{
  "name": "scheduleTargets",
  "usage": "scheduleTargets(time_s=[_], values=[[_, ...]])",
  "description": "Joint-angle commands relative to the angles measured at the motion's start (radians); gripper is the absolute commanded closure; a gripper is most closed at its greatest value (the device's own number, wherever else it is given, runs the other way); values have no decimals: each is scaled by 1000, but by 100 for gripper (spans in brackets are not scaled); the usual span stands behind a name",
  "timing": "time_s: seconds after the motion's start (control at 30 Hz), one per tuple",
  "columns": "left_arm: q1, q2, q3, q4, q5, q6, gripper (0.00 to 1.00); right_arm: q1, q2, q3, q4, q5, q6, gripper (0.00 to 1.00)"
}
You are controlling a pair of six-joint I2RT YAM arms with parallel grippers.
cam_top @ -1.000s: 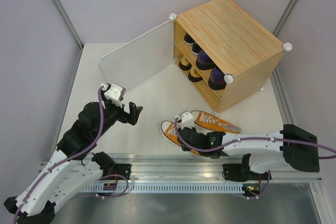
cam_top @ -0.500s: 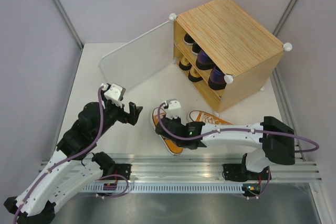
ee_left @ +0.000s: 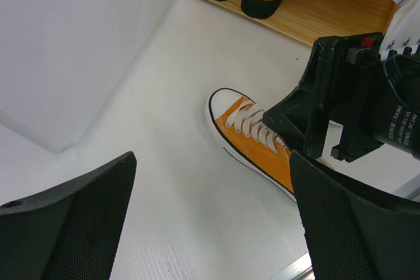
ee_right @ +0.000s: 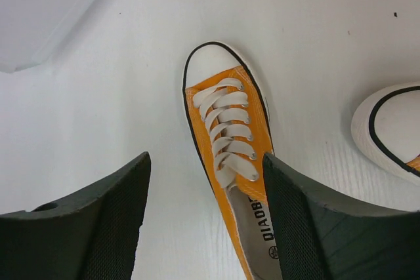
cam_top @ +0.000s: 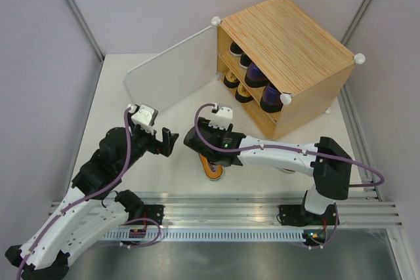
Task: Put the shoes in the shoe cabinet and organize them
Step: Move the shoe to the center of the board, then adjust the shoe at the center of the board.
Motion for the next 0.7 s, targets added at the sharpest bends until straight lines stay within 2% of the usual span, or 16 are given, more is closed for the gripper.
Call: scheduleTargets(time_s=[0.0, 0.07, 0.23, 0.3, 0.33, 0.5, 0.67], values=[[-1, 4, -4, 10, -18, 18, 0, -22, -56, -5, -21, 13, -21, 27], [-1, 10, -4, 8, -17, 18, 1, -31, -126, -52, 11, -7, -51, 27], [0, 20, -6, 7, -50, 9, 0, -48, -353, -316, 109, -94, -92, 31], [-1, 28, -6, 8, -61, -8, 0, -49, -418, -414, 174, -146, -146, 34], [-1, 39, -4, 20, -20, -32, 0, -49, -477, -440, 178, -178, -197, 35], [-1, 124, 41, 48, 107, -112, 0, -49, -666, -379, 83, -196, -383, 35], [-1, 232, 137, 20, 189, -260, 1, -51, -858, -281, -49, -101, -396, 35]])
